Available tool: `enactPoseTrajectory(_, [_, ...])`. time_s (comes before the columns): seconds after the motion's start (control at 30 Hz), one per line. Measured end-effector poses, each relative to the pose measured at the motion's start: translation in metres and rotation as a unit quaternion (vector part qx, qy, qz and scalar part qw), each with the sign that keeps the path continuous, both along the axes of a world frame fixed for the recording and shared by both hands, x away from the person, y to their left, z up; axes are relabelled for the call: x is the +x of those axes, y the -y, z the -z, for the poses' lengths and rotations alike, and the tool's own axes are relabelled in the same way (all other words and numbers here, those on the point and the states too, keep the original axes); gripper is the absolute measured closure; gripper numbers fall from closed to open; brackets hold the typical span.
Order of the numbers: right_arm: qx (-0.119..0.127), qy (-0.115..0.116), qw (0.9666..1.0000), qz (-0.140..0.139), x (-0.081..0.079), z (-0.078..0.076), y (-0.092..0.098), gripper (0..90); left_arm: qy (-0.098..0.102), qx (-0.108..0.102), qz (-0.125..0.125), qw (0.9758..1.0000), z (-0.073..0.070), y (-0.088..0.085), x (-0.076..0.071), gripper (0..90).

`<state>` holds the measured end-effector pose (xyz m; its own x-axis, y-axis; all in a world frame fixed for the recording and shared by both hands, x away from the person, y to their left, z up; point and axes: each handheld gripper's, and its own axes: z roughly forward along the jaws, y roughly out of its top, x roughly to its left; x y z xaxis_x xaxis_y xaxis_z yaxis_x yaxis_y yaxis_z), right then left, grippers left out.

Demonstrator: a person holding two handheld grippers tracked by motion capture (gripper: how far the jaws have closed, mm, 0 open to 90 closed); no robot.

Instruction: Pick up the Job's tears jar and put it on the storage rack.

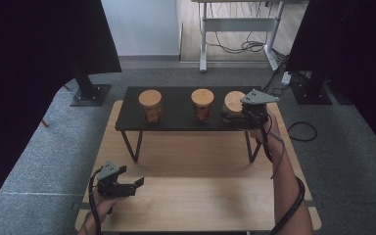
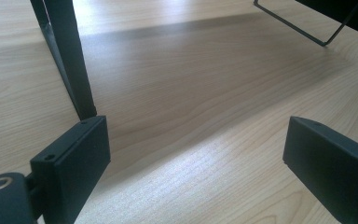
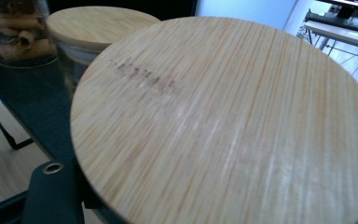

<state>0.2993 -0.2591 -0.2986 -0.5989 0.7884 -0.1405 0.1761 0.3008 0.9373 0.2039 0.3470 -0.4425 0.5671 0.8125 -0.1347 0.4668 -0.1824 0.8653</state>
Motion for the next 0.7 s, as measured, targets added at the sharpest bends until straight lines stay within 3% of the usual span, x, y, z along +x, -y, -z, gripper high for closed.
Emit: enactPoseTrajectory(0.7, [0.013,-0.025,0.9992,0.027,0.013,0.008,0.002,24.8,-0.002,-0.001,-0.006,1.0000,0.001,-0.002,0.000,6.7])
